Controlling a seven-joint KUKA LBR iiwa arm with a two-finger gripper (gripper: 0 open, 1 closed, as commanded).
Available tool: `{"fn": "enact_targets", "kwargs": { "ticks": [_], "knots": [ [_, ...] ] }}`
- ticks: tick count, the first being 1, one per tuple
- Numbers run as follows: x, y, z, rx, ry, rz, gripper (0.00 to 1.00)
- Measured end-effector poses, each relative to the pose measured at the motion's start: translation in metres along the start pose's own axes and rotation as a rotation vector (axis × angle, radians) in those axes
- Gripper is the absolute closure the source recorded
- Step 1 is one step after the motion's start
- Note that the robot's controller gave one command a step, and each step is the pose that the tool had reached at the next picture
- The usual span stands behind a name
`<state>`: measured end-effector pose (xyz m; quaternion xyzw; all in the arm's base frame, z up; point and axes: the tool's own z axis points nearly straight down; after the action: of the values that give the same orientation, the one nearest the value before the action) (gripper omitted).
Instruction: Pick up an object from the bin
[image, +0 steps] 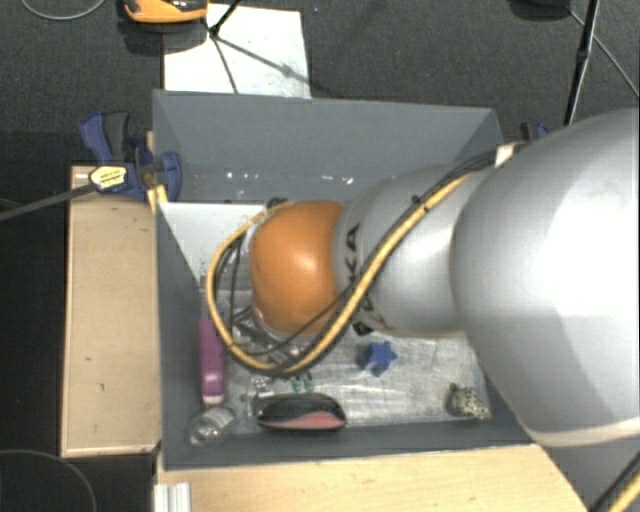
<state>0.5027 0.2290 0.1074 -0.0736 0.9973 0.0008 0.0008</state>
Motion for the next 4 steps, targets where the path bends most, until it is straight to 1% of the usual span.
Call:
{"fn": "enact_targets", "kwargs": {
  "ticks": [1,2,3,4],
  "knots": [
    [-0.016,-0.004,-0.001,0.000,-0.003,0.561,0.00],
    [-0.036,0.003,0.026,0.032,0.009,0.658,0.00],
    [-0.057,-0.011,0.036,0.019,0.011,0.727,0.00],
    [-0.024,-0.037,0.026,0.003,0.001,0.609,0.00]
  ]
}}
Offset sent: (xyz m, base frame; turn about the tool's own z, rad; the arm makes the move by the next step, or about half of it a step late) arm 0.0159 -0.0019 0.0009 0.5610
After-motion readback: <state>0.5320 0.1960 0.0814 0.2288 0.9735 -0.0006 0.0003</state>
